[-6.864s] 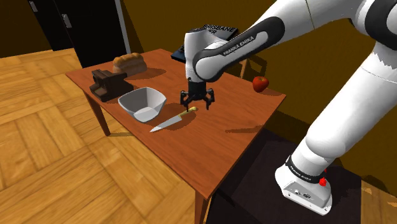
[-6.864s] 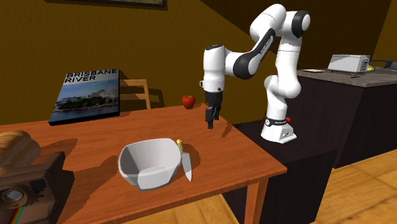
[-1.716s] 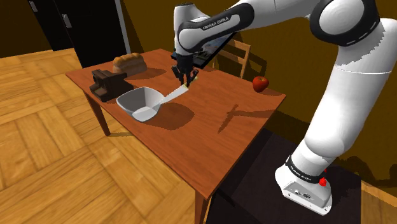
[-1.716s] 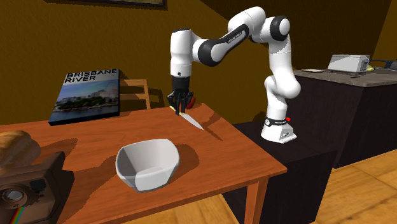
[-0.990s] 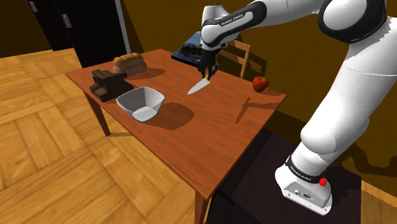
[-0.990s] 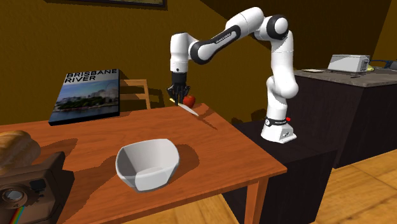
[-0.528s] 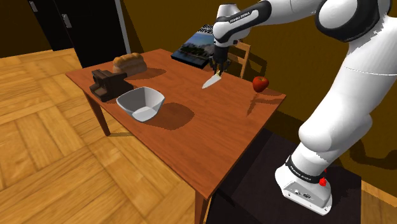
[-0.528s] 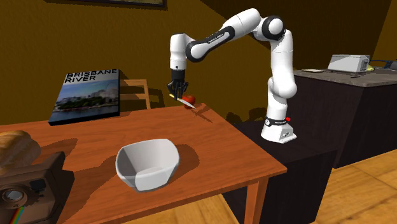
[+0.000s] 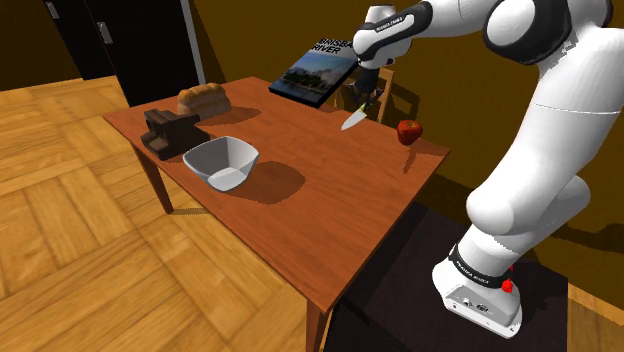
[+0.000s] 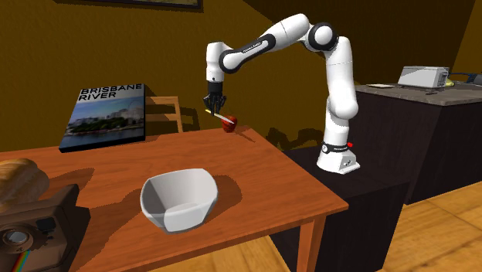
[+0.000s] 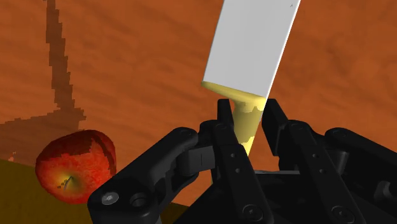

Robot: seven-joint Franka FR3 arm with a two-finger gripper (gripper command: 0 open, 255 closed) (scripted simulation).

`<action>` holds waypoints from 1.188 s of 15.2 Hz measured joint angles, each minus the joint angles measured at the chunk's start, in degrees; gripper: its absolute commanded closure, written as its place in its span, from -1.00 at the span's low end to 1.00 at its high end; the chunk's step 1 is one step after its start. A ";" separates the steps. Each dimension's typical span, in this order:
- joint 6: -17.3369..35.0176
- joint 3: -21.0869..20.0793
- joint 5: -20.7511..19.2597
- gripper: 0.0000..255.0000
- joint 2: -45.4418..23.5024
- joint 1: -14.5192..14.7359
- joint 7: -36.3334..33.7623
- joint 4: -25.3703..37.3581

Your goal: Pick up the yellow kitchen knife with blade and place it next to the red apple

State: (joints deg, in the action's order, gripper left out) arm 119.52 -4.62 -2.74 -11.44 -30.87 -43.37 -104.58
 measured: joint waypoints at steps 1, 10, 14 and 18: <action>-0.14 0.48 0.17 1.00 -0.39 -0.76 1.32 0.55; 4.40 1.04 0.06 1.00 -3.26 -1.53 2.55 -1.11; 7.10 1.11 -0.09 1.00 -4.46 -1.54 2.44 -2.62; 9.78 1.17 -0.28 1.00 -5.96 -1.51 2.28 -3.79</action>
State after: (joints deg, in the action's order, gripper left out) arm 129.29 -3.45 -3.02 -17.40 -32.38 -41.09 -108.37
